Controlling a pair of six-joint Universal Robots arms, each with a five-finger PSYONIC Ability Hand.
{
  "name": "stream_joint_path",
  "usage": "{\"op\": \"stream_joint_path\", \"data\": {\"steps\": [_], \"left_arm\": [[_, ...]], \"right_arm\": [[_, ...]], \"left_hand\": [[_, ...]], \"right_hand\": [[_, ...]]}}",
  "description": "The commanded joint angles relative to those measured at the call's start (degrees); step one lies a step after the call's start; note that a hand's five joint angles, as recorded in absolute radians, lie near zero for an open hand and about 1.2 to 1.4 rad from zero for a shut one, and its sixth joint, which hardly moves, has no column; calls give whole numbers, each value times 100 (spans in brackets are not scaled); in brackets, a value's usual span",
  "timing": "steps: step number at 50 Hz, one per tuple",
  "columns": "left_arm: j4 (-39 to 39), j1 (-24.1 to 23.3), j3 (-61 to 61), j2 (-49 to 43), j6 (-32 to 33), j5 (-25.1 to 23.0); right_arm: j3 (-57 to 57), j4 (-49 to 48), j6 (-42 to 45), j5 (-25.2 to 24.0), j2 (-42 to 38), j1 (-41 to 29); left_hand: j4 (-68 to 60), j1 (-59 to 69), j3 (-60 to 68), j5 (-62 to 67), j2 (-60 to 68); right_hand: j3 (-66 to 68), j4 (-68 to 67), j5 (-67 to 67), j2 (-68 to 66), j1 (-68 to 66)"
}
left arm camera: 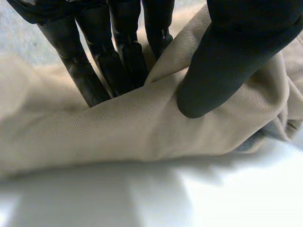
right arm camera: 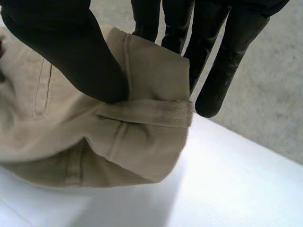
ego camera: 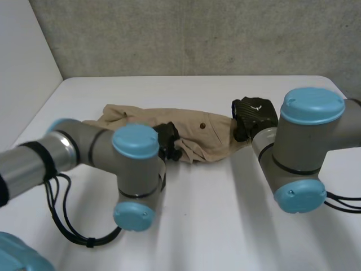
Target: Fold the shorts.
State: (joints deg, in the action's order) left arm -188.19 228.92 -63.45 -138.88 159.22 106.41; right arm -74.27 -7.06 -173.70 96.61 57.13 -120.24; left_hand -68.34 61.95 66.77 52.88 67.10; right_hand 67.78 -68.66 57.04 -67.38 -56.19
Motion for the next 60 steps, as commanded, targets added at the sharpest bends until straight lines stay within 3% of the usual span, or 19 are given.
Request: {"op": "stream_joint_path", "data": {"steps": [1,4,5,10,19,25,27,30,34,36,39,44,48,55,60], "left_arm": [[1017,504,-352,1431,546,-698],[1546,619,-414,1881,960,-1314],[1931,750,-423,2143,1223,-1725],[3014,1233,-440,2646,2146,-2528],[3244,1761,-475,2630,3764,-2617],[3148,2042,-353,1700,5028,-2504],[3043,2078,-291,1575,5171,-2450],[2788,1982,-238,1373,5093,-2424],[2498,1815,-308,1399,4759,-2389],[2436,1692,-474,1495,4470,-2284],[2418,1621,-729,1741,4092,-2020],[2436,1402,-1344,2285,2837,-1344],[2436,1200,-1835,2707,2168,-1124],[2032,883,-2452,2902,1929,-921],[1304,699,-2655,2779,1876,-430]], "right_arm": [[131,617,1668,-484,544,36],[193,820,2233,-503,650,36],[202,951,2548,-485,737,27],[185,1224,3069,-511,1045,-26],[141,1313,3044,-538,993,-52],[220,1286,2570,-529,326,-201],[264,1260,2307,-520,176,-272],[369,1181,1753,-511,-79,-298],[369,1102,1286,-450,-273,-307],[325,1067,1172,-336,-273,-307],[247,1049,1110,-143,-229,-298],[150,1058,1110,-81,-54,-263],[79,1058,1110,-107,105,-263],[0,1058,1110,-133,246,-263],[-70,1066,1119,-133,246,-263]], "left_hand": [[-1166,1805,1323,1712,1290],[-1166,1805,1323,1712,1290],[-1166,1805,1323,1712,1290],[-1166,1805,1323,1712,1290],[-1166,1805,1323,1712,1290],[-1166,1805,1323,1712,1290],[-1166,1805,1323,1712,1290],[1315,-676,-1158,-769,-1191],[2276,-1637,-2119,-1731,-2152],[3634,-2995,-3477,-3088,-3510],[3810,-3171,-3653,-3264,-3686],[4683,-4044,-4526,-4137,-4559],[5255,-4616,-5098,-4709,-5131],[5392,-4753,-5235,-4846,-5268],[5257,-4618,-5100,-4712,-5133]], "right_hand": [[1222,-1134,1296,-1262,-2381],[1222,-1134,1296,-1262,-2381],[1222,-1134,1296,-1262,-2381],[1222,-1134,1296,-1262,-2381],[1222,-1134,1296,-1262,-2381],[1222,-1134,1296,-1262,-2381],[1222,-1134,1296,-1262,-2381],[1222,-1134,1296,-1262,-2381],[1222,-1134,1296,-1262,-2381],[1222,-1134,1296,-1262,-2381],[1222,-1134,1296,-1262,-2381],[1222,-1134,1296,-1262,-2381],[1222,-1134,1296,-1262,-2381],[1222,-1134,1296,-1262,-2381],[1222,-1134,1296,-1262,-2381]]}}
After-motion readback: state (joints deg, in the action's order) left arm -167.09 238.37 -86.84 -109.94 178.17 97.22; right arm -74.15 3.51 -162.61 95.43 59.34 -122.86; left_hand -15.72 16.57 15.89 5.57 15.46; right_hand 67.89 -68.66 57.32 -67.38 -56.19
